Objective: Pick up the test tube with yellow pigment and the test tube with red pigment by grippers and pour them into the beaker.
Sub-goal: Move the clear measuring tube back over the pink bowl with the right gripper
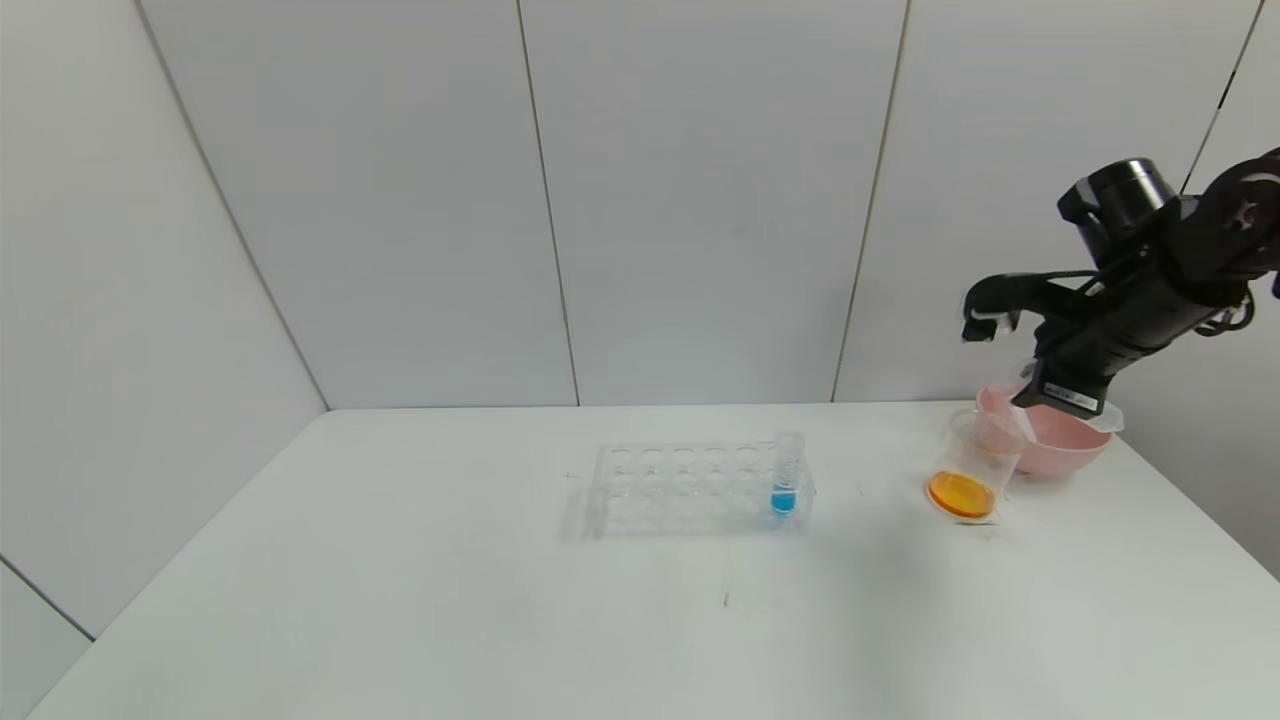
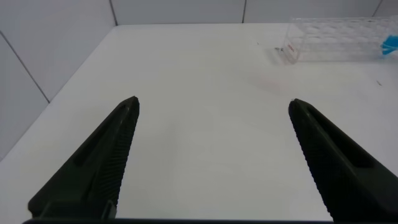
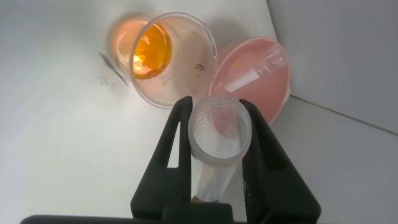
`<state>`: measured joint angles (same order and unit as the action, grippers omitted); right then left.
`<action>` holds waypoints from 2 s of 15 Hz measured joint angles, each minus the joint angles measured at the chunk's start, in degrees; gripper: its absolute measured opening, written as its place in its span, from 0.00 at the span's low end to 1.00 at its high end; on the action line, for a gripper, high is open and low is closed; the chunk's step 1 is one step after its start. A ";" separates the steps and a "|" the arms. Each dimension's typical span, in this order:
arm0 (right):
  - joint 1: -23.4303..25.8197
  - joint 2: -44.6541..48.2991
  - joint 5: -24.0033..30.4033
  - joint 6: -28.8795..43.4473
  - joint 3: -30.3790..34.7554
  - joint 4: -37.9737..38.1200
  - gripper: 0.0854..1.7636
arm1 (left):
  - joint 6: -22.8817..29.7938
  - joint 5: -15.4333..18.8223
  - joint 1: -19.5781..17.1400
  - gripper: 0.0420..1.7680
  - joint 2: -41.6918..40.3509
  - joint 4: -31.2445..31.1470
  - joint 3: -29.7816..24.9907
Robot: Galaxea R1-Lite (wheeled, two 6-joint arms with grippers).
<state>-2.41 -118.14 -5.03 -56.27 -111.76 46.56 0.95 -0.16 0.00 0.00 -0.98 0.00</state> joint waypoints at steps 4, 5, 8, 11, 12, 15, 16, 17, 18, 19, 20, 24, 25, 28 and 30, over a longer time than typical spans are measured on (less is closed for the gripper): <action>4.23 6.53 9.28 14.59 7.00 -1.38 0.26 | -0.02 0.02 0.00 0.97 0.00 0.00 0.00; 4.94 8.27 10.12 18.31 9.62 -3.78 0.26 | 0.00 0.00 0.00 0.97 0.00 0.00 0.00; 6.60 12.28 11.28 27.50 18.85 -20.64 0.26 | 0.00 0.00 0.00 0.97 0.00 0.00 0.00; 7.53 14.75 11.41 39.44 28.38 -41.78 0.26 | -0.02 0.00 0.00 0.97 0.00 0.00 0.00; 7.84 15.19 11.37 43.33 31.11 -47.64 0.26 | 0.00 0.00 0.00 0.97 0.00 0.00 0.00; 8.42 15.69 8.14 51.68 37.46 -58.41 0.26 | 0.00 0.00 0.00 0.97 0.00 0.00 0.00; 8.39 15.47 7.72 53.60 38.39 -60.37 0.26 | -0.02 0.00 0.00 0.97 0.00 0.00 0.00; 8.34 14.81 7.55 55.05 38.83 -63.20 0.26 | -0.02 0.00 0.00 0.97 0.00 0.02 0.00; 8.41 13.90 7.39 55.85 38.89 -67.46 0.26 | 0.00 0.00 0.00 0.97 0.00 0.00 0.00; 8.72 12.65 7.22 56.25 38.83 -72.44 0.26 | 0.00 0.00 0.00 0.97 0.00 0.00 0.00; 9.30 11.34 6.45 56.32 38.80 -76.74 0.26 | 0.00 0.00 0.00 0.97 0.00 0.00 0.00; 11.45 8.80 1.65 54.99 42.58 -74.45 0.26 | 0.00 0.00 0.00 0.97 0.00 0.00 0.00; 11.62 8.74 1.54 55.16 43.54 -73.81 0.26 | 0.00 0.00 0.00 0.97 0.00 0.00 0.00; 11.73 7.36 0.96 55.38 44.20 -74.19 0.26 | 0.00 0.00 0.00 0.97 0.00 0.00 0.00; 11.73 6.01 0.02 55.49 43.91 -74.25 0.26 | -0.02 0.00 0.00 0.97 0.00 0.00 0.00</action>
<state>9.31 -112.13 -5.01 -0.78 -67.85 -27.70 0.93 -0.16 0.00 0.00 -0.98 0.00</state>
